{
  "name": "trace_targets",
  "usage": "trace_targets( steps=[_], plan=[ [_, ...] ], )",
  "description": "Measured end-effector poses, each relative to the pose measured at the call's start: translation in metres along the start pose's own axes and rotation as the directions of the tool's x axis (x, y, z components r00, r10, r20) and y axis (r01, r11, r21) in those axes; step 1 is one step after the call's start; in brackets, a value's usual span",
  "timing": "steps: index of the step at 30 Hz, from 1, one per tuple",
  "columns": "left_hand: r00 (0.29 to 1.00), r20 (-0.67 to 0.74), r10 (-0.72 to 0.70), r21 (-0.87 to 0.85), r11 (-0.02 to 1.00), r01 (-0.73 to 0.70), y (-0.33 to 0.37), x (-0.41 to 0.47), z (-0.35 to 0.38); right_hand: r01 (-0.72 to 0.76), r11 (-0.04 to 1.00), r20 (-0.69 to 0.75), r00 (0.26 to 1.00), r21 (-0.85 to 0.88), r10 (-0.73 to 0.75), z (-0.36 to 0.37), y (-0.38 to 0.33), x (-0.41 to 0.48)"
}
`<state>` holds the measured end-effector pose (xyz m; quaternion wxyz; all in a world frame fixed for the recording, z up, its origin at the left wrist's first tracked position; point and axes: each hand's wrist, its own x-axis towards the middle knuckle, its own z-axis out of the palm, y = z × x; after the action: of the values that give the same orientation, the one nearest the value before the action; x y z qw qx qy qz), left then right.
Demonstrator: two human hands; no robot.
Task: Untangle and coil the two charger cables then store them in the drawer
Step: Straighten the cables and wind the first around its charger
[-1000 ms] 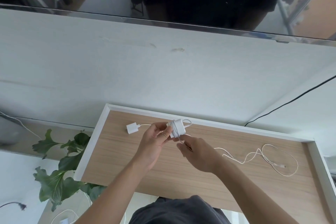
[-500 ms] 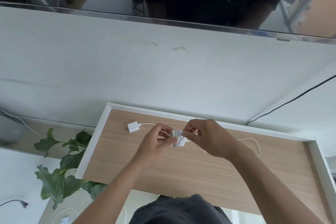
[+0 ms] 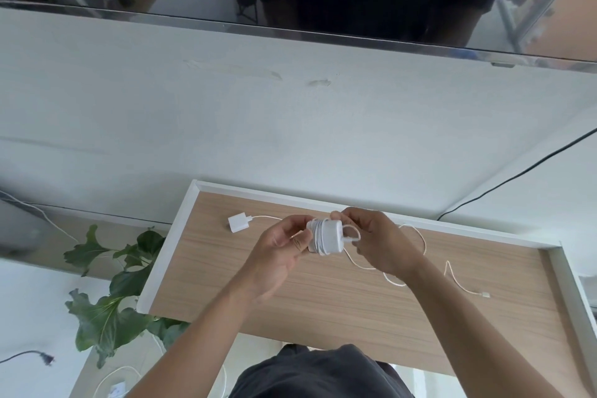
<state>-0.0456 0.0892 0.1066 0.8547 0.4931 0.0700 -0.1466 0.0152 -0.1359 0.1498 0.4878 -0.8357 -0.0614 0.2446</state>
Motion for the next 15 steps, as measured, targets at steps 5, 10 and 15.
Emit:
trace_targets(
  steps=[5, 10, 15],
  plan=[
    [0.985, -0.161, 0.058, -0.101, 0.992, -0.074, 0.003, 0.005, 0.009, 0.035, 0.997, -0.012, 0.999, -0.062, -0.036, 0.017, 0.009, -0.010],
    [0.931, -0.309, 0.194, 0.362, 0.929, -0.073, 0.006, 0.006, 0.010, 0.101, 0.975, 0.086, 0.993, -0.200, -0.085, 0.029, 0.006, -0.022],
    [0.911, -0.295, 0.288, 0.569, 0.819, -0.074, 0.010, 0.001, 0.012, 0.114, 0.948, 0.101, 0.991, -0.297, -0.088, 0.017, -0.018, -0.036]
  ],
)
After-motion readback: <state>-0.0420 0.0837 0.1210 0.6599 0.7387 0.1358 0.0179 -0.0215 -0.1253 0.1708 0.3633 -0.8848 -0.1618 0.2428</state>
